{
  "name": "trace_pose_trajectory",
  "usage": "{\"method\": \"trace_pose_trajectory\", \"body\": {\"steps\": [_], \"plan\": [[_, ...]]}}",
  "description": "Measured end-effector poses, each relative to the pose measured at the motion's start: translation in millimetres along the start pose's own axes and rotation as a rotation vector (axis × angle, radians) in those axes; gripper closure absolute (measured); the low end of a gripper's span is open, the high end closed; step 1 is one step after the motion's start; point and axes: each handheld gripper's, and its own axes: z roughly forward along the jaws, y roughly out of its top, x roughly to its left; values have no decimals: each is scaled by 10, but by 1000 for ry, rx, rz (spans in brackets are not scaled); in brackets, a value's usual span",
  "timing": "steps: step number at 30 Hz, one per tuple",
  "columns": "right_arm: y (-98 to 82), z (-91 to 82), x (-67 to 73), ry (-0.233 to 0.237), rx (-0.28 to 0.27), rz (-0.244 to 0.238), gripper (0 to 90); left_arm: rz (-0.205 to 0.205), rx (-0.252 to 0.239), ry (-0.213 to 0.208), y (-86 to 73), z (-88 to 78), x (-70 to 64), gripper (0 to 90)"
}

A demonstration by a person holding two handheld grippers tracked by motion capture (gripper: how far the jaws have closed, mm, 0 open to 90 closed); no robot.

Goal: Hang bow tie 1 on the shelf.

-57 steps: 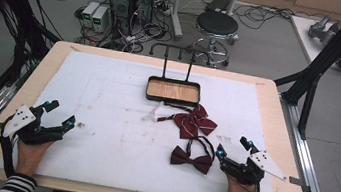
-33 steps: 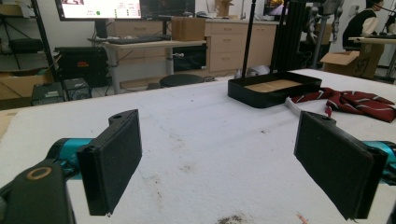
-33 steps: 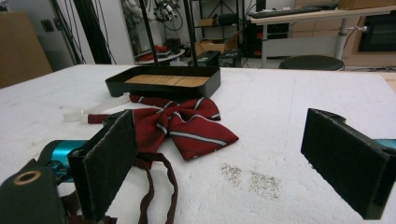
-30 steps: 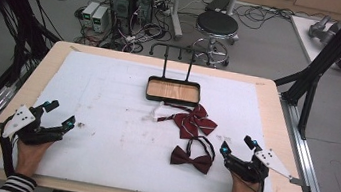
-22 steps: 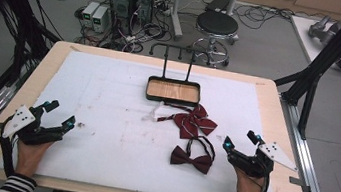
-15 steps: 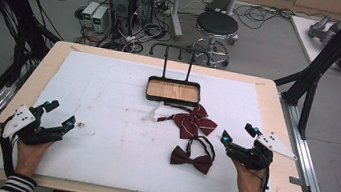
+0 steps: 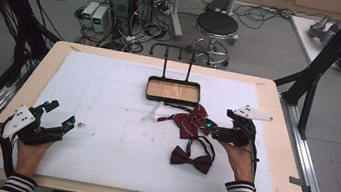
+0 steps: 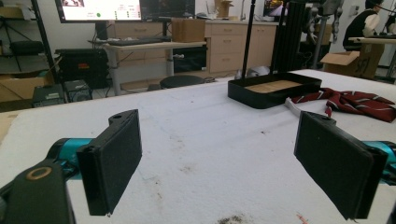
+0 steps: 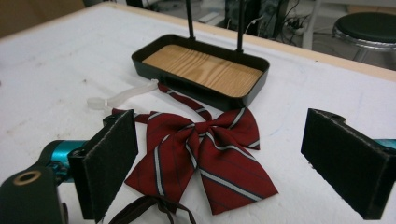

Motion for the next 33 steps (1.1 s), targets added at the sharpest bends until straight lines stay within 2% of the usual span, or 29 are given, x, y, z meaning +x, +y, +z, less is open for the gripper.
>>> {"method": "trace_pose_trajectory", "body": {"steps": [2,10,17,21,27,31,33], "plan": [[54,88,10,12,34,4,100,1,1,0,1,-1,0,154],[238,355,53,60,116,-31,100,0,-1,1,0,0,-1,154],[301,586,80,85,182,-62,101,-1,-3,1,-1,-1,1,154],[320,699,86,81,231,-74,101,-1,-3,1,-1,-2,0,155],[400,858,98,63,302,-125,101,-2,-6,2,-2,-4,1,154],[416,972,98,54,353,-138,103,-2,-6,1,-2,-4,0,154],[398,1023,102,47,375,-155,140,-3,-8,2,-2,-3,0,154]]}}
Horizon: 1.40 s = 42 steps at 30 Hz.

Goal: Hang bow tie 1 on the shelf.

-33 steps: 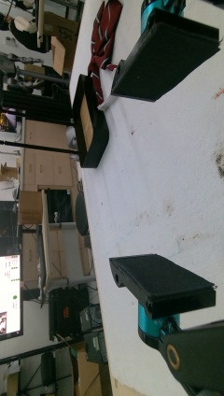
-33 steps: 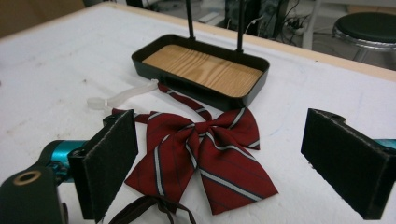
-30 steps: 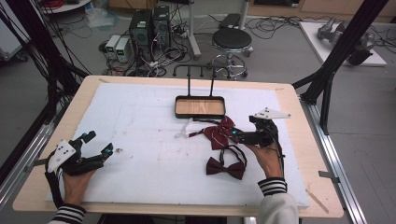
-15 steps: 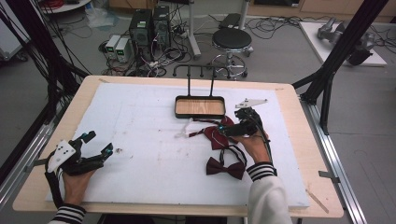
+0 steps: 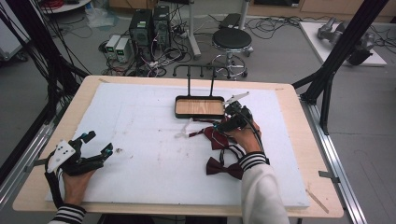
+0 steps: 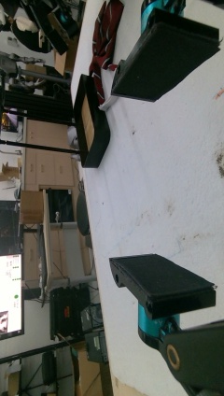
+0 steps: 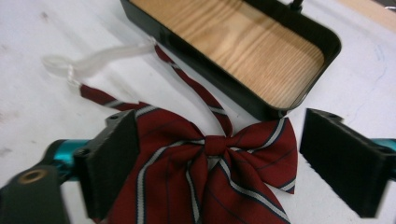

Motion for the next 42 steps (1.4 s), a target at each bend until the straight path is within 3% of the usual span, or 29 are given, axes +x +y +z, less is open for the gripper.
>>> {"method": "trace_pose_trajectory", "body": {"steps": [5,20,28,34,37,42], "plan": [[-31,150,0,-3,96,-24,142,3,3,-1,1,-2,2,154],[-57,339,-40,21,150,-12,215,-1,1,0,0,-2,1,154],[-42,370,-73,47,187,29,318,1,1,-2,0,-4,3,154],[51,409,-98,58,220,18,383,1,-3,-1,-1,-8,4,154],[36,428,-116,69,233,48,403,1,-3,-1,-1,-8,5,154],[26,441,-135,71,246,33,472,1,-2,-1,-1,-9,5,154]]}}
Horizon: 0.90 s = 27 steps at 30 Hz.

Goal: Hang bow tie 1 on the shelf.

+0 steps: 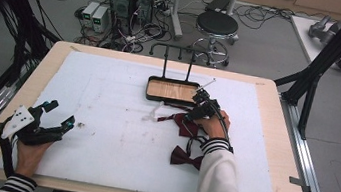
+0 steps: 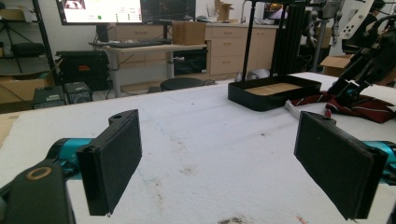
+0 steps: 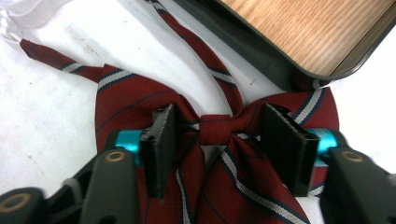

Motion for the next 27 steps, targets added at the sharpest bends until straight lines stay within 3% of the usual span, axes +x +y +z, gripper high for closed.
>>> {"method": "trace_pose_trajectory", "body": {"steps": [5,8,10,20,27], "plan": [[3,26,-3,-6,3,6,524,0,0,1,0,1,-1,154],[1,19,4,8,2,-3,632,1,1,1,0,1,-2,154],[6,17,15,8,6,-9,659,1,0,1,0,1,-2,154],[19,9,60,-20,15,-3,693,0,-4,4,-2,3,-5,154],[-18,-40,85,-25,-31,-35,692,0,-1,4,-1,3,-3,154]]}}
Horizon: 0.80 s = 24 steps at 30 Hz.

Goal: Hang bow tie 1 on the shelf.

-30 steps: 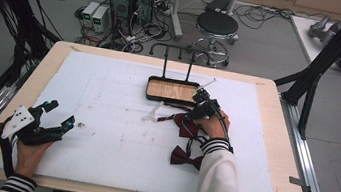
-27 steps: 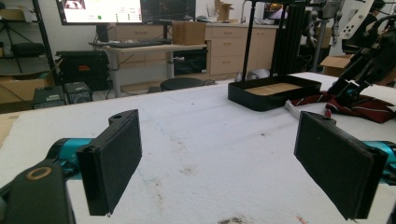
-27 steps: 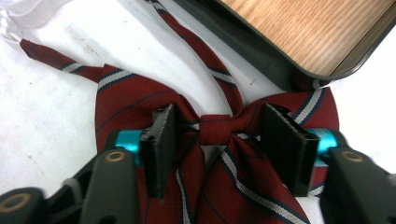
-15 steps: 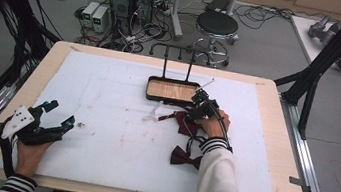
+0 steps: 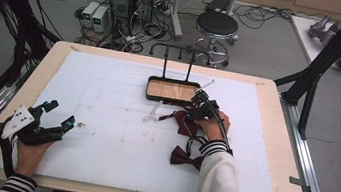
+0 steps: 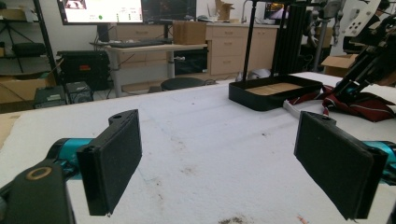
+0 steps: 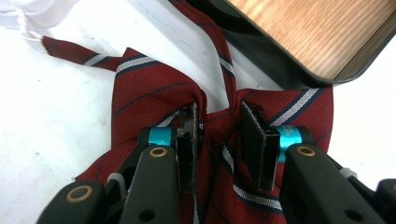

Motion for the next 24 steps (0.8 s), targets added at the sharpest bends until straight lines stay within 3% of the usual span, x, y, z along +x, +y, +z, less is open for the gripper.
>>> {"method": "trace_pose_trajectory", "body": {"steps": [12,24], "plan": [[23,-304,62,-70,-158,-85,691,0,-1,2,0,1,-2,154],[33,-581,134,-148,-318,-139,691,1,0,2,0,0,-3,155]]}}
